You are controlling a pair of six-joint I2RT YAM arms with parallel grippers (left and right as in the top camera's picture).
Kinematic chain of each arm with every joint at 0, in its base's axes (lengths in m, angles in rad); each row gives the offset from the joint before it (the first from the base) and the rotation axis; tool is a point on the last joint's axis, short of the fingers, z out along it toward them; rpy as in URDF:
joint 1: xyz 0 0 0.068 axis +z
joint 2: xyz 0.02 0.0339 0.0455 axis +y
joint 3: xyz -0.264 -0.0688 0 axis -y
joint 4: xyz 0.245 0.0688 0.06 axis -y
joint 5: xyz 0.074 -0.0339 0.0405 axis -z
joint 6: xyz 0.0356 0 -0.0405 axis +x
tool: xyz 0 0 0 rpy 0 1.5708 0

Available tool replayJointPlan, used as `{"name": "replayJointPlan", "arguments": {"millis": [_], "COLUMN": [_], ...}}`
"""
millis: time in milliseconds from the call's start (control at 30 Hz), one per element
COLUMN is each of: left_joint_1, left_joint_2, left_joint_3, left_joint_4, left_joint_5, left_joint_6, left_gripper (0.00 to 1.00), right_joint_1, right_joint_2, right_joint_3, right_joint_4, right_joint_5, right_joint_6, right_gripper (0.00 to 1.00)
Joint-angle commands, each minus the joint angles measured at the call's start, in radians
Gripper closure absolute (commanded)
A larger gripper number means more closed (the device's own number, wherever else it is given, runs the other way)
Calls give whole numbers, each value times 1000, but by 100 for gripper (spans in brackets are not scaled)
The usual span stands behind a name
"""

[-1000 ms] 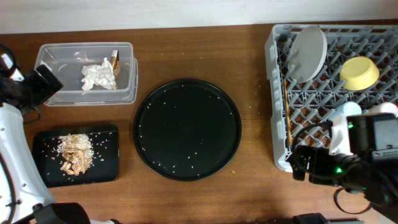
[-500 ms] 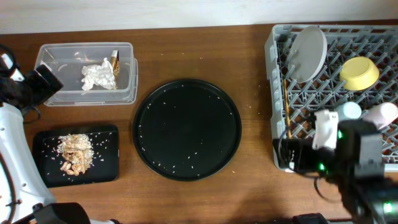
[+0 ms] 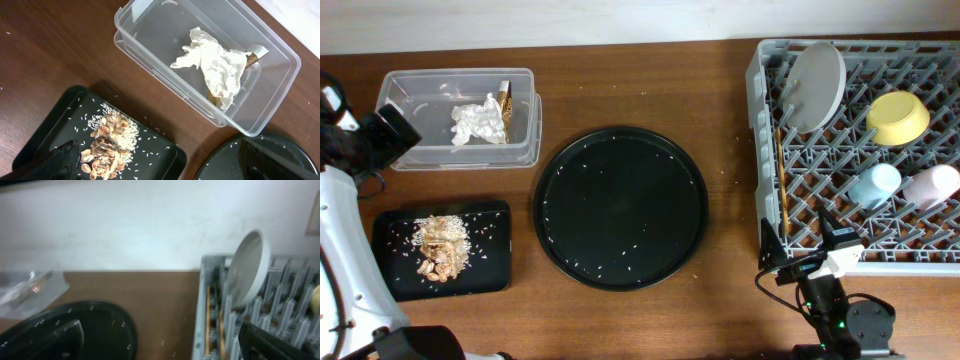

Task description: Sort waste into correct bins and load items into the dishwasher rack

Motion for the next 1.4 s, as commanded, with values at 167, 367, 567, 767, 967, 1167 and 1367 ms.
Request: {"name": "replayJointPlan", "arguments": {"millis": [167,367,567,767,967,1167,1367], "left_joint_1": [2,2,2,2,-8,-309,-433], "left_joint_2": [-11,-11,-11,-11,-48,-300,-652], "left_joint_3": [3,3,3,3,1,-290,-985], "left_joint_4": [2,2,2,2,-226,95,352], "left_joint_5": [3,3,3,-92,-72,-74,-12], "left_joint_6": [15,15,15,19,19,31,30], "left_gripper": [1,1,1,1,1,1,1], "right_joint_1": [-18,-16,-16,-16,-16,-16,-16], "right_joint_2": [-10,-10,-10,-10,-10,-10,-10], "right_joint_3": [-143,-143,-143,-143,-143,-143,-143], "right_joint_4": [181,59,59,59,58,59,59], "right_joint_5": [110,138,138,138,138,138,138], "right_joint_6": [1,1,1,1,1,1,1], "right_gripper": [2,2,2,2,2,2,2]}}
